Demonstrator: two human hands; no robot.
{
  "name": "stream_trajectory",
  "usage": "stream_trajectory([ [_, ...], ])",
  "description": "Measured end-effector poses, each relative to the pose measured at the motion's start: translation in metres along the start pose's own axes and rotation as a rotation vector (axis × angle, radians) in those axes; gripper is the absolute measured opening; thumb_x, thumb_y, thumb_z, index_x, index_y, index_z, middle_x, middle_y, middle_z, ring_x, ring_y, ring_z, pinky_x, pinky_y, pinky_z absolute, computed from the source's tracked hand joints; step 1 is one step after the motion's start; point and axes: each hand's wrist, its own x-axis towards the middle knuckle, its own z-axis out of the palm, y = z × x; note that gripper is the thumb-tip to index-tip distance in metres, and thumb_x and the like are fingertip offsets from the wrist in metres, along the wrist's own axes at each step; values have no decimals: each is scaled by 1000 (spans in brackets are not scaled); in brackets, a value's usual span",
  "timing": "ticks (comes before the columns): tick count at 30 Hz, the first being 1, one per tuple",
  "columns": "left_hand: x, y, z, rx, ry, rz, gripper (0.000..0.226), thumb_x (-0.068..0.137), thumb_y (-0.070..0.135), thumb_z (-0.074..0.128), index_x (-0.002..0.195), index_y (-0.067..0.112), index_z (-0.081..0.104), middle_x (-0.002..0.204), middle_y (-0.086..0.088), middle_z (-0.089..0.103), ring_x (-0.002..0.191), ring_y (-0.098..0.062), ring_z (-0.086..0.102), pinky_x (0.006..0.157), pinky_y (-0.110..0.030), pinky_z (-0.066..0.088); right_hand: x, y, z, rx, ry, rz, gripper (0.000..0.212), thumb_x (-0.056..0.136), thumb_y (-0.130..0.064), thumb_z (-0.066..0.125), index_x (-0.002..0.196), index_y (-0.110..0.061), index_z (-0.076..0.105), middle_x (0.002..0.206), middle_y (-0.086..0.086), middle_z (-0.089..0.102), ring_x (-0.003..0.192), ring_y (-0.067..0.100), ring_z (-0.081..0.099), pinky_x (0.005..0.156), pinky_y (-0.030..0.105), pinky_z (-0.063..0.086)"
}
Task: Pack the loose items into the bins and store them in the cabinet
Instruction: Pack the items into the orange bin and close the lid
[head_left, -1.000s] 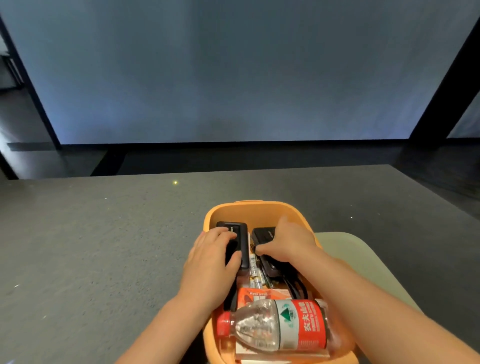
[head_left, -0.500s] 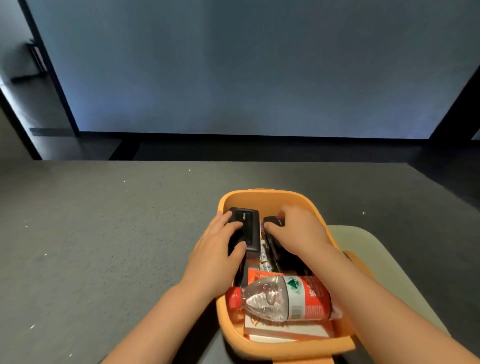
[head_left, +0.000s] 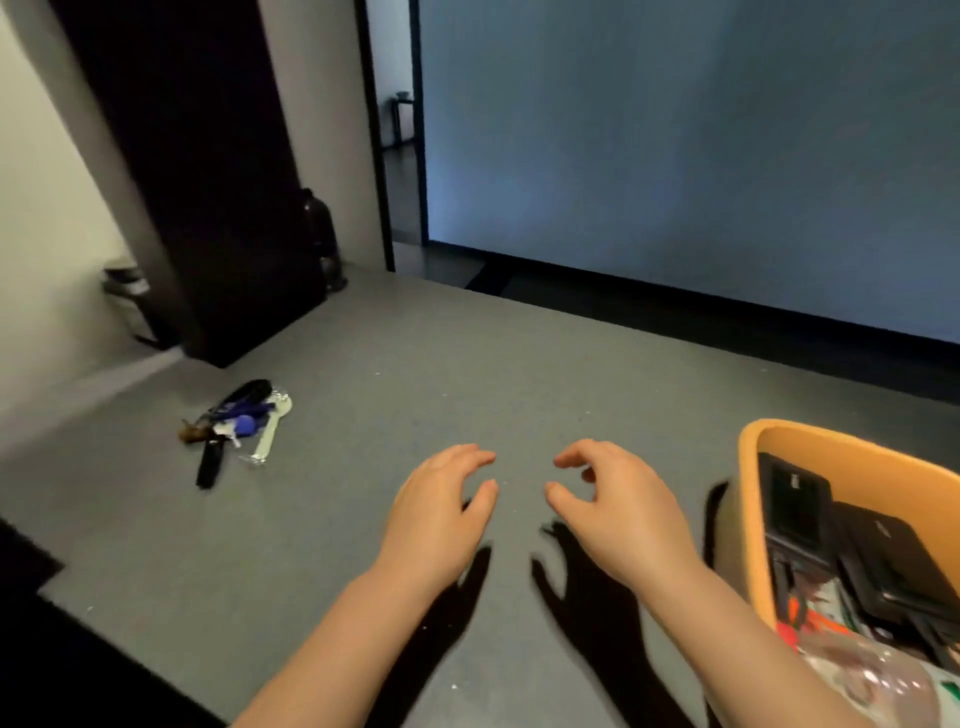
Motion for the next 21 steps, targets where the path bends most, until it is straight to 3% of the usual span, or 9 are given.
stream_trajectory([
  [7, -13, -100, -80, 32, 110, -211, 36, 93, 29, 52, 129, 30, 53, 139, 13, 47, 129, -3, 39, 93, -8, 26, 30, -97, 82, 40, -195, -127, 27, 85, -39, 58, 111, -32, 60, 117, -15, 59, 109, 8, 54, 79, 26, 42],
  [11, -5, -152, -115, 8, 179, -302, 37, 93, 31, 52, 130, 33, 52, 138, 15, 47, 128, -4, 41, 104, -22, 34, 53, -149, 122, 53, -277, -162, 27, 86, -38, 57, 112, -32, 60, 118, -15, 59, 109, 8, 54, 83, 27, 45],
  [17, 26, -220, -146, 18, 205, -368, 39, 91, 26, 57, 130, 29, 53, 134, 10, 51, 123, -9, 46, 102, -27, 38, 86, -197, 184, 85, -388, -92, 27, 85, -32, 58, 112, -29, 62, 115, -9, 63, 107, 14, 58, 79, 26, 44],
  [21, 61, -252, -159, 42, 244, -413, 36, 87, 25, 63, 122, 26, 59, 123, 6, 59, 111, -13, 54, 96, -32, 44, 109, -218, 213, 128, -389, -17, 16, 84, -30, 57, 99, -26, 65, 92, -7, 66, 90, 17, 61, 75, 29, 50],
])
